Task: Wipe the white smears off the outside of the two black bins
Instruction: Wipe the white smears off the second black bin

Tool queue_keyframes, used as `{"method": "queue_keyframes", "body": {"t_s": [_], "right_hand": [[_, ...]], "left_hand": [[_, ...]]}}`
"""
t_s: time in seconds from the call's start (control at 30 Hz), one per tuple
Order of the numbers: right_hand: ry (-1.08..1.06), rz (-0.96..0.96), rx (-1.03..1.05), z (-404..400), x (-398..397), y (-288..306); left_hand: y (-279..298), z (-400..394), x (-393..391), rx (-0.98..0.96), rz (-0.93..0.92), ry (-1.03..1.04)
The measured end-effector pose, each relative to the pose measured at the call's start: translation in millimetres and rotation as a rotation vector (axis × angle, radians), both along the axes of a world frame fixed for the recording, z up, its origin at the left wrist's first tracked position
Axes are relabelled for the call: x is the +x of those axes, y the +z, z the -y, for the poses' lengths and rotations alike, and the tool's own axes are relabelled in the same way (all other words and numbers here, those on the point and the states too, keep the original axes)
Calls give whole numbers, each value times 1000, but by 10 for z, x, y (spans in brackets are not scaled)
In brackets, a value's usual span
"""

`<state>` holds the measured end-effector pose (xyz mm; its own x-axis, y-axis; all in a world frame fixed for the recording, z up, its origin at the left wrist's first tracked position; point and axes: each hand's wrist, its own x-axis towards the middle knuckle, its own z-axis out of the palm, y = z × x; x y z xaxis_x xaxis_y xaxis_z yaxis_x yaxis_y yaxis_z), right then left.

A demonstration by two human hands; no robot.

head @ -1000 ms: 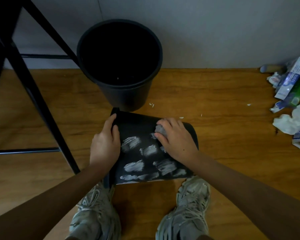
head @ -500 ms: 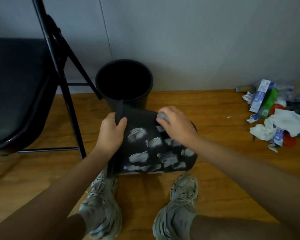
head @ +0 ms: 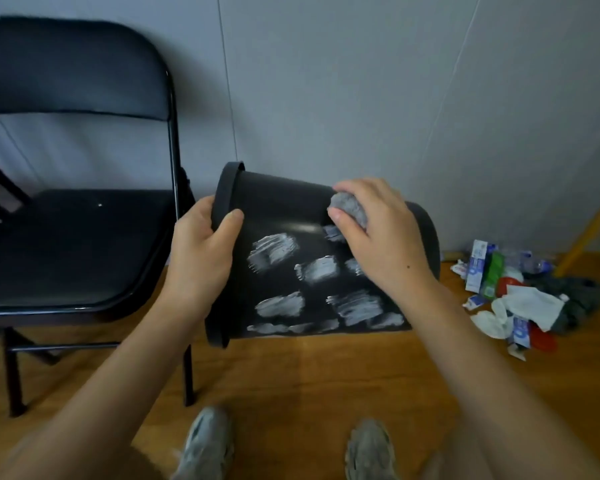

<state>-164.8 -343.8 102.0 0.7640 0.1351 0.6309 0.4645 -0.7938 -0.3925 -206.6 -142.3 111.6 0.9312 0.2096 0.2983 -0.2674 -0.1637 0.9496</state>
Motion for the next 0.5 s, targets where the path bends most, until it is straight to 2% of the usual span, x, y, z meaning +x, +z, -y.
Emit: {"method": "queue_keyframes", "body": {"t_s": [0.1,0.37,0.5], "right_hand": [[-23,35,16,-65,-69,-100],[130,90,-202,-303,-116,-428],[-24,-30,-134,-113,69,-403]], "left_hand": [[-70,30,-17,2,5,20],[-326,-83,2,9,29,109],[-335,-122,-5,57,67,71]]}}
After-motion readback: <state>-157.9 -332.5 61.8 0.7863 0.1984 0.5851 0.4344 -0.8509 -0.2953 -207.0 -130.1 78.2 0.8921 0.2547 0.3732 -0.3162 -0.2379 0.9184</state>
